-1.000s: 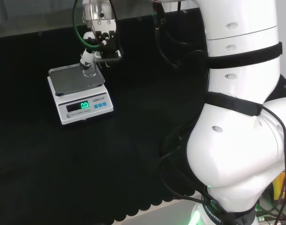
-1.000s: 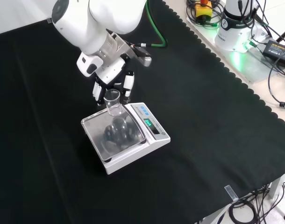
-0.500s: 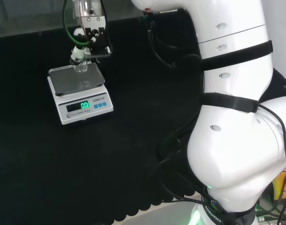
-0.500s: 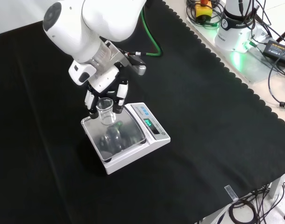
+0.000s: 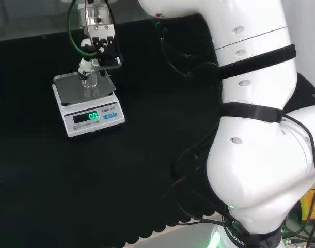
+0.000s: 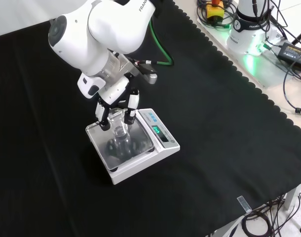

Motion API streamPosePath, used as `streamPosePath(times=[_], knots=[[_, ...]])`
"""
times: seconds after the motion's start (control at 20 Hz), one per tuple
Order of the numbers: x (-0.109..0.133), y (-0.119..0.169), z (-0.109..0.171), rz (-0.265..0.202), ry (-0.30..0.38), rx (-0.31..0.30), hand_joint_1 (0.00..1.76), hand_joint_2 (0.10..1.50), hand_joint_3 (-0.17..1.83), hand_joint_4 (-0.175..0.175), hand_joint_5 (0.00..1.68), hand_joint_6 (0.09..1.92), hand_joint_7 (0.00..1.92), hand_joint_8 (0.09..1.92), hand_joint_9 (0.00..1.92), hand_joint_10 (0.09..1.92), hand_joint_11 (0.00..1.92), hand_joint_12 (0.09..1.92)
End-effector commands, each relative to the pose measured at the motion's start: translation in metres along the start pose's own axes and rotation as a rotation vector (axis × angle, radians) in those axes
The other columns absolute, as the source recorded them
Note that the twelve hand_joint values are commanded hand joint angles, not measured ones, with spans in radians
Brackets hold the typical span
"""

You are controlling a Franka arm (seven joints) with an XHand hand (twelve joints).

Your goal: Put the beaker on the electronic balance.

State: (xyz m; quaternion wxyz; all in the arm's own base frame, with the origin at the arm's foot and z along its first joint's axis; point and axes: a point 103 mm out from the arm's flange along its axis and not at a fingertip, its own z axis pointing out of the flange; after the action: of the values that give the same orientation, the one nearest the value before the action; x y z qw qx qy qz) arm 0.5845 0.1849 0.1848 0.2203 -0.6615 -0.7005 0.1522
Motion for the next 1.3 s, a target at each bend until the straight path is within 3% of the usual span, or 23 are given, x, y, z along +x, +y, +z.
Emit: streamPosePath(times=[0.05, 0.3, 0.45, 1.1, 1.3], knots=[[0.005, 0.007, -0.002, -0.013, 0.002, 0.005, 1.14, 1.14, -0.01, -0.175, 0.93, 1.08, 1.05, 1.0, 1.4, 0.59, 1.62, 0.57], [0.023, 0.013, 0.001, 0.0, -0.027, 0.017, 1.14, 1.14, -0.01, -0.175, 0.93, 1.08, 1.05, 1.0, 1.4, 0.59, 1.62, 0.57], [0.013, 0.013, 0.001, -0.012, -0.007, 0.018, 1.14, 1.14, -0.01, -0.175, 0.93, 1.08, 1.05, 1.0, 1.4, 0.59, 1.62, 0.57], [0.022, 0.02, 0.005, -0.017, -0.019, 0.026, 1.14, 1.14, -0.01, -0.175, 0.93, 1.08, 1.05, 1.0, 1.39, 0.6, 1.62, 0.57], [0.03, 0.027, 0.012, 0.004, -0.026, 0.036, 1.14, 1.14, -0.01, -0.175, 0.93, 1.08, 1.05, 1.0, 1.39, 0.6, 1.62, 0.57]])
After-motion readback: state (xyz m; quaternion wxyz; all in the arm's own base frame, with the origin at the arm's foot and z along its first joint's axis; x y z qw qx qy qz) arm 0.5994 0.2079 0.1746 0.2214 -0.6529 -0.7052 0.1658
